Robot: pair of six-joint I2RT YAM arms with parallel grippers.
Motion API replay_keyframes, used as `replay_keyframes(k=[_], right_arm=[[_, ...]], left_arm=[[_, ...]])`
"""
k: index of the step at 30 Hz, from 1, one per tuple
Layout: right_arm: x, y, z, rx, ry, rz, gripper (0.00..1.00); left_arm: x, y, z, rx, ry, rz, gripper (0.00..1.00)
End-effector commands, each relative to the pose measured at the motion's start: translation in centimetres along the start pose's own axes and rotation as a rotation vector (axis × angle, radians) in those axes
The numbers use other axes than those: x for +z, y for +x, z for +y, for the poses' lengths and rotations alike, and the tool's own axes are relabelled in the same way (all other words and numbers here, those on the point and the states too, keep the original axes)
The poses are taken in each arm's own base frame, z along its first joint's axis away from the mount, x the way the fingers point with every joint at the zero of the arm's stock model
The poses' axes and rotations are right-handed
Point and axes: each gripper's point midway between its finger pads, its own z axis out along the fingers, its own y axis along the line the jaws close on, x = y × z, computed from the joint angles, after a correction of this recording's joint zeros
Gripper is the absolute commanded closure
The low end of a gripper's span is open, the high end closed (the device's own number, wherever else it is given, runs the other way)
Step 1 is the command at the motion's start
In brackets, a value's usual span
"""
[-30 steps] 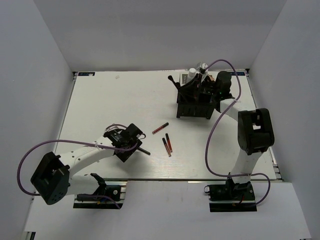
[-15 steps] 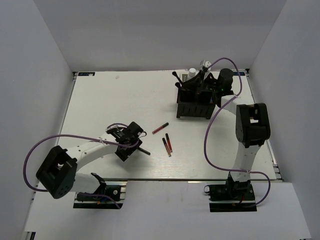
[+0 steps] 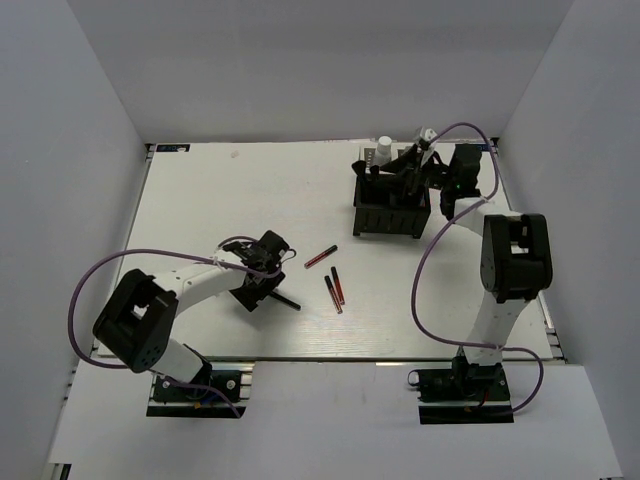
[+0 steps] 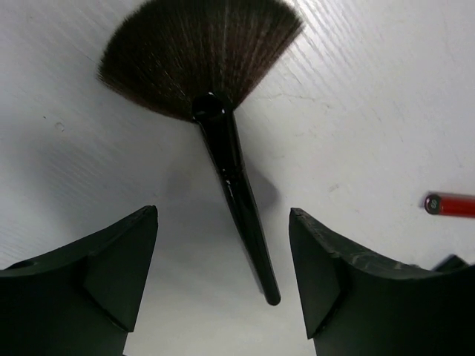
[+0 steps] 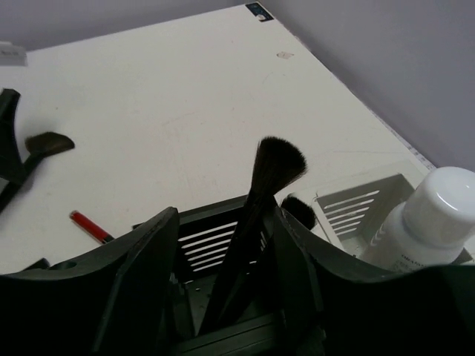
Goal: Organize the makeup
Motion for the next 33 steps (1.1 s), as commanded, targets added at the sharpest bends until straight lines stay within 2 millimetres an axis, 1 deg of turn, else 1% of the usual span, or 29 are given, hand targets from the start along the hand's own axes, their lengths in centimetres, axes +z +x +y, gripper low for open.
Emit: replay_keyframes(k=[1, 2, 3, 4, 5, 6, 7, 8, 10, 11, 12, 13, 14, 16, 17, 18, 19, 20, 22, 23, 25, 26, 27, 28, 29, 30, 31, 32, 33], right_arm=[[-1.6, -4.7, 1.9, -0.086, -0.013, -0.068, 0.4], [-2.2, -5.0, 2.1, -0.089, -0.009, -0.074, 0.4], [-2.6, -6.3, 3.1, -0.126, -0.02, -0.09, 0.4], [-3.0, -5.7, 3.9, -0.104, -0.02, -0.086, 0.4], [-3.5, -5.8, 4.3, -0.111, -0.019, -0.086, 0.4], [-3.9, -6.8, 5.3, -0.146, -0.027, -0.095, 0.4], [-4.2, -6.1, 6.1, -0.143, -0.025, -0.088, 0.4], [-4.7, -7.0, 6.9, -0.173, -0.027, -0.093, 0.4], [-5.6, -6.0, 7.9, -0.161, -0.021, -0.078, 0.4], [-5.8, -5.9, 8.4, -0.161, -0.023, -0.076, 0.4], [-6.0, -6.5, 9.4, -0.179, -0.032, -0.079, 0.4], [-7.2, -5.8, 9.3, -0.161, -0.005, -0.07, 0.4], [-7.5, -6.3, 10.0, -0.184, -0.007, -0.073, 0.4], [-8.1, -6.1, 10.6, -0.177, -0.004, -0.069, 0.4], [-8.4, -6.1, 11.4, -0.181, -0.009, -0.068, 0.4], [-8.7, -6.1, 11.5, -0.179, 0.002, -0.068, 0.4], [-8.9, -6.0, 11.8, -0.177, 0.004, -0.066, 0.4], [-9.3, -5.9, 12.4, -0.181, 0.008, -0.066, 0.4], [-9.7, -6.4, 12.9, -0.203, 0.014, -0.07, 0.4], [-9.9, -6.8, 13.6, -0.217, 0.019, -0.073, 0.4], [-10.2, -7.3, 13.7, -0.215, 0.039, -0.071, 0.41], [-10.4, -7.6, 13.3, -0.167, 0.084, -0.058, 0.43], [-10.5, -7.4, 12.7, -0.18, 0.118, -0.042, 0.52], [-10.6, -7.2, 12.3, -0.165, 0.146, -0.026, 0.59], [-10.8, -6.6, 11.9, -0.132, 0.184, -0.008, 0.7], [-11.0, -5.9, 11.9, -0.13, 0.197, 0.0, 0.99], [-11.3, -5.9, 11.5, -0.139, 0.239, 0.005, 1.0], [-11.5, -5.2, 11.5, -0.111, 0.265, 0.022, 1.0], [-11.9, -4.5, 11.4, -0.112, 0.289, 0.03, 1.0]], left_arm=[[0.0, -0.7, -0.2, -0.007, -0.016, 0.002, 0.2], [0.2, -0.8, 0.1, -0.012, -0.028, 0.006, 0.22], [0.3, -0.7, 0.2, -0.011, -0.032, 0.008, 0.27], [0.6, -0.8, 0.6, -0.018, -0.043, 0.009, 0.28], [0.9, -1.1, 0.4, -0.024, -0.036, 0.01, 0.3], [1.1, -0.9, 0.4, -0.02, -0.034, 0.019, 0.33], [1.5, -1.0, 0.3, -0.027, -0.036, 0.021, 0.33], [1.7, -1.2, 0.3, -0.029, -0.041, 0.029, 0.33], [2.4, -0.9, 0.4, -0.014, -0.067, 0.049, 0.39], [2.5, -1.0, 0.1, -0.006, -0.074, 0.057, 0.43], [2.7, -0.6, -0.1, 0.004, -0.079, 0.082, 0.54], [2.9, -0.6, 0.0, 0.018, -0.088, 0.096, 0.59], [3.2, 0.1, 0.0, 0.027, -0.099, 0.126, 0.63], [3.6, 0.2, 0.1, 0.039, -0.096, 0.144, 0.74], [3.7, 0.4, 0.4, 0.047, -0.103, 0.151, 0.78], [3.7, 0.5, 0.3, 0.049, -0.1, 0.156, 0.82], [3.6, 0.2, 0.4, 0.054, -0.1, 0.152, 0.89], [3.5, -0.1, 0.2, 0.063, -0.089, 0.145, 0.92], [2.3, -1.3, -1.5, 0.117, -0.023, 0.11, 1.0], [0.3, -2.1, -4.8, 0.166, 0.085, 0.077, 1.0], [-2.6, -3.7, -9.0, 0.3, 0.239, 0.007, 1.0], [-4.2, -4.4, -11.0, 0.329, 0.314, -0.015, 1.0], [-7.6, -5.7, -14.3, 0.351, 0.444, -0.069, 1.0], [-9.6, -6.7, -16.5, 0.4, 0.535, -0.132, 1.0], [-11.3, -7.5, -18.0, 0.414, 0.602, -0.172, 1.0], [-14.2, -9.1, -20.6, 0.432, 0.713, -0.252, 1.0], [-15.6, -9.4, -22.0, 0.449, 0.78, -0.275, 1.0], [-16.6, -9.8, -23.2, 0.466, 0.829, -0.301, 1.0], [-18.3, -10.5, -25.0, 0.484, 0.907, -0.358, 1.0]])
